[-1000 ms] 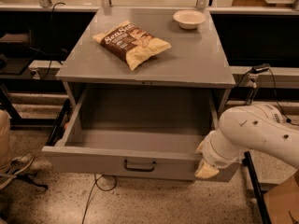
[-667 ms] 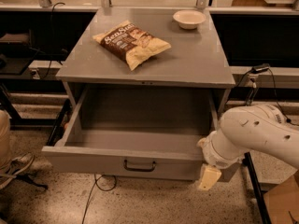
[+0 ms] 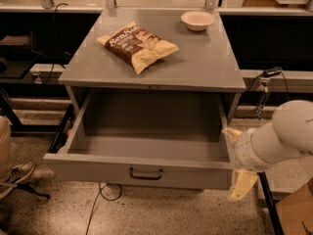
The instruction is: Open top drawer
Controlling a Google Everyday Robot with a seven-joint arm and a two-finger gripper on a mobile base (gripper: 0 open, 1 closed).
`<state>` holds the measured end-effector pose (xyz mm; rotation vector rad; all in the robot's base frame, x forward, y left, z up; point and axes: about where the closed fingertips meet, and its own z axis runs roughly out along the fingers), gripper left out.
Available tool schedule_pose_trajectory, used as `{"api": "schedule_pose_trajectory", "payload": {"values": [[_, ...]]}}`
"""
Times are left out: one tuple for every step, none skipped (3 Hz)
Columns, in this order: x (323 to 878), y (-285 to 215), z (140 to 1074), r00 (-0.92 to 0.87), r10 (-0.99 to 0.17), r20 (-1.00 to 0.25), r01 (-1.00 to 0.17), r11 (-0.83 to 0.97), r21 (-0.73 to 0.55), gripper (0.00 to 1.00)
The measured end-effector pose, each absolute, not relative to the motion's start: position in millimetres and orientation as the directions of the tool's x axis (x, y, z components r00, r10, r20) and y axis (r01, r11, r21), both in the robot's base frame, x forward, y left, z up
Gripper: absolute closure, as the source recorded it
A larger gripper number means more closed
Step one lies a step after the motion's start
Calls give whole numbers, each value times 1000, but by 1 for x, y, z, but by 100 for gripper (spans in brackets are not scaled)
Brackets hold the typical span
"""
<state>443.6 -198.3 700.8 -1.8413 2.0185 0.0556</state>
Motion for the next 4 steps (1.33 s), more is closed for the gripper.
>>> {"api": "schedule_pose_trajectory", "payload": {"values": [[430, -234, 779, -24, -961, -274, -919, 129, -373, 0], [423, -256, 859, -20, -979, -204, -870, 118, -479, 0], [430, -281, 922, -56, -983, -174, -840, 140, -524, 0], [433, -281, 937, -51, -983, -174, -827, 139, -545, 0]]}}
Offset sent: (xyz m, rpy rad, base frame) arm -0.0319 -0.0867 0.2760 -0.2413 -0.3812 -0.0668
